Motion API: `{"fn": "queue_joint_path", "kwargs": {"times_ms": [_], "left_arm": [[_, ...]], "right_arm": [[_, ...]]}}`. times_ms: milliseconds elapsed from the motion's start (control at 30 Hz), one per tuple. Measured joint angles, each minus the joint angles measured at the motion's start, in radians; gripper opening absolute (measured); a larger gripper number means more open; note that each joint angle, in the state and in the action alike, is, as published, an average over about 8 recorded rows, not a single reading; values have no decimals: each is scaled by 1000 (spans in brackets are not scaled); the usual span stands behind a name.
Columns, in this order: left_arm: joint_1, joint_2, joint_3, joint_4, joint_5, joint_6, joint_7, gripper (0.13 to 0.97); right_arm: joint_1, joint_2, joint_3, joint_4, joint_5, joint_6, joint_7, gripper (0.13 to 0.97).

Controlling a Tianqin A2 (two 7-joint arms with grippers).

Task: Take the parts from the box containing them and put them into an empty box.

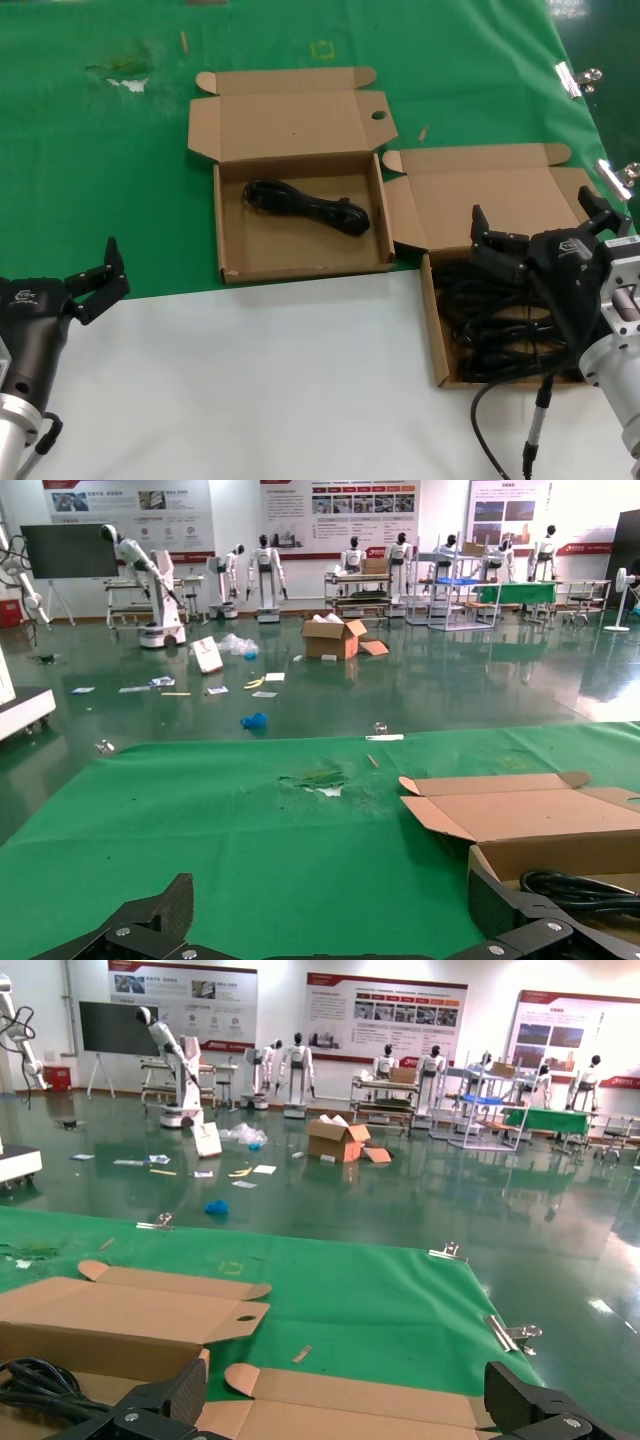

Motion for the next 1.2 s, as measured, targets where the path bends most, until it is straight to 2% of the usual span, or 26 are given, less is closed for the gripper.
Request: {"fn": "queue_joint_path", "kwargs": {"times_ms": [1200], "left_arm": [[0, 0, 0, 0, 0, 0, 0, 966]], "right_arm": [[0, 0, 0, 0, 0, 0, 0, 966]]}}
